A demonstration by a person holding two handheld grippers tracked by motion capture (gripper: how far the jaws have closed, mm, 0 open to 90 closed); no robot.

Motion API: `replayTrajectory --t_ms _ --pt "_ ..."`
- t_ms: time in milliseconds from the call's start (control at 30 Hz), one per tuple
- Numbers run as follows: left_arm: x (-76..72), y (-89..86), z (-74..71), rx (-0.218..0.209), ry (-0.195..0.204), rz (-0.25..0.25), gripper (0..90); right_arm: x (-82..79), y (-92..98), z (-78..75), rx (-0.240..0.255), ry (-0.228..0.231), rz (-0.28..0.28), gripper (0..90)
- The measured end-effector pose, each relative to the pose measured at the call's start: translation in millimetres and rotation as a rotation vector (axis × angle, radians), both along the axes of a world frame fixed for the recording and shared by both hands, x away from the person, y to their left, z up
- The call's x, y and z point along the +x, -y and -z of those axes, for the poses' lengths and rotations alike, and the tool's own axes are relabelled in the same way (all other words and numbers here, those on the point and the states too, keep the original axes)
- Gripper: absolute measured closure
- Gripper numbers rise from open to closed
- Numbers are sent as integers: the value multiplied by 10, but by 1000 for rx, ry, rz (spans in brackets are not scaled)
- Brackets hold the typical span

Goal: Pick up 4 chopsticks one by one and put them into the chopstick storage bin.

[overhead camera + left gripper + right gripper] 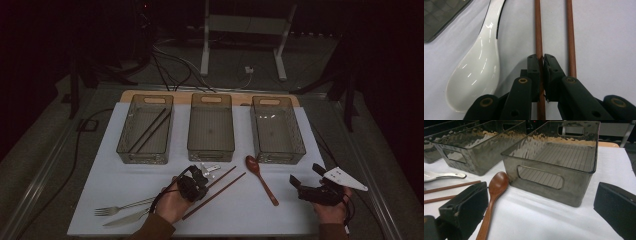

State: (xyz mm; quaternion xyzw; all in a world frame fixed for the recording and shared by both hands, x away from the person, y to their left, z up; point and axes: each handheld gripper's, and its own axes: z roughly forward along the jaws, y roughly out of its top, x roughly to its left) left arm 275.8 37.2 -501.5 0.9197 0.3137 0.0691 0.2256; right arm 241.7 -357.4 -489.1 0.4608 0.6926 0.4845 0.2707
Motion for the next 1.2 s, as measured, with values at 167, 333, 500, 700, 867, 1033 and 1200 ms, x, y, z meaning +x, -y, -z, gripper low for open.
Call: replayTrajectory --t_ms 167,333,500,700,867,1033,1200 --pt "-8 8 -34 -11 -5 15 860 1 3 0 0 1 1 0" --pt "-28 9 -137 -40 7 22 860 1 3 1 1 2 2 0" --pt "-24 -29 -262 -68 25 19 860 2 2 1 1 1 1 0" --pt "-10 -102 -415 -109 49 2 860 4 0 3 1 -1 1 0" --pt "22 -161 -519 -120 74 -15 860 4 -4 3 2 -1 0 0" --pt "66 -233 -612 -133 93 -36 860 4 -2 4 2 -1 -1 0" --pt "108 -303 -693 -140 111 -56 859 5 0 3 1 -1 0 0"
